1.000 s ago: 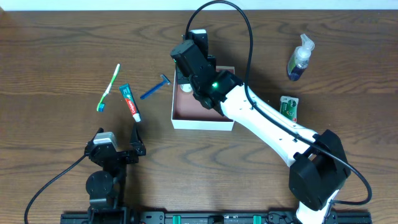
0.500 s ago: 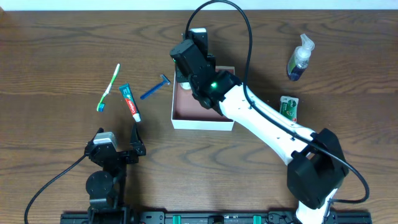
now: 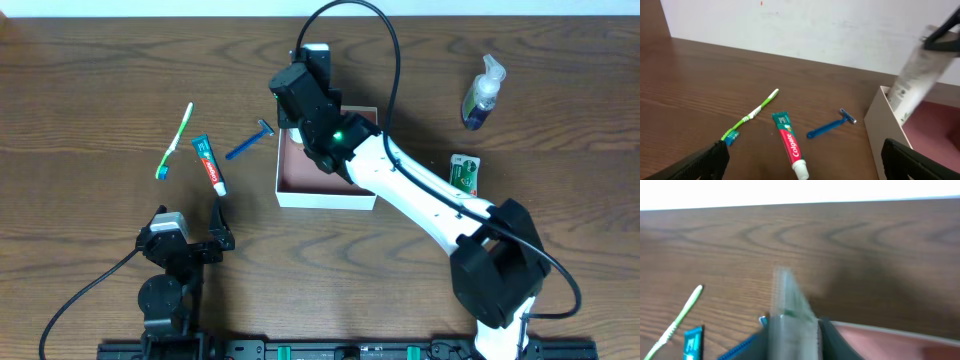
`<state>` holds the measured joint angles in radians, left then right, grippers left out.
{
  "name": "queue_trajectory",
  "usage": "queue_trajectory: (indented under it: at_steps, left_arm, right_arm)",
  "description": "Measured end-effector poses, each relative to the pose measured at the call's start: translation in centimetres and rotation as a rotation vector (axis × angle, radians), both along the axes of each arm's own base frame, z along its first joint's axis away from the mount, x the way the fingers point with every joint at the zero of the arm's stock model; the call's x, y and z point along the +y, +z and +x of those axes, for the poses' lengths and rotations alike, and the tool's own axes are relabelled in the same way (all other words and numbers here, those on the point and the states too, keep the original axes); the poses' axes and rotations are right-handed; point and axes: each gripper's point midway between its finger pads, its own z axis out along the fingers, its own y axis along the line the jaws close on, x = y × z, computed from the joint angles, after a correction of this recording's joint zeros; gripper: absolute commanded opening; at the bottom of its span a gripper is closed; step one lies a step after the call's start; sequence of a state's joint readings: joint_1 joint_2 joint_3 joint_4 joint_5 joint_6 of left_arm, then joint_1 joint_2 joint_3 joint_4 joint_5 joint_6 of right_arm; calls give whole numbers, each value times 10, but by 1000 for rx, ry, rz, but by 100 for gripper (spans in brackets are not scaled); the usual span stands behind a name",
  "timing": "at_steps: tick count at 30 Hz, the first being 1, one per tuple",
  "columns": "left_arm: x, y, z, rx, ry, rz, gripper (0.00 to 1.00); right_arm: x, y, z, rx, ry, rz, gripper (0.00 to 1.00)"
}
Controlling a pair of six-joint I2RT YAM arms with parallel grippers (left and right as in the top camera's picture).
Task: Pack container
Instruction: 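Lift the Pantene tube and carry it over the white box, then lower the tube into the box's back corner and release it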
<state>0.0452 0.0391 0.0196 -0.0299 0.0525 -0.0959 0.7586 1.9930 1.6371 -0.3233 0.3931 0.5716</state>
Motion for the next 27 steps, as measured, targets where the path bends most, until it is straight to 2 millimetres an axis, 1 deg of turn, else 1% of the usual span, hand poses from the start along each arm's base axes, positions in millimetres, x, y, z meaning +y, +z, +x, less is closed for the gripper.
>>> queue_trajectory:
  at_steps: [2,5,11,14,19,27]
  left_arm:
    - [0,0,0,0,0,0,98]
    - [0,0,0,0,0,0,98]
    - [0,0,0,0,0,0,98]
    - [0,0,0,0,0,0,98]
    - [0,0,0,0,0,0,98]
    - [0,0,0,0,0,0,98]
  right_arm:
    - [1,-5,0,9,2,-3,54]
    - [4,-7,-1,14,12,-2,57]
    - [17,-8,-12,19,51,-4,58]
    - [20,-10,-17,30,64,-14,53]
    - [18,-17,-22,59,62,-30,43]
    - [12,-17,-21,63,15,-20,31]
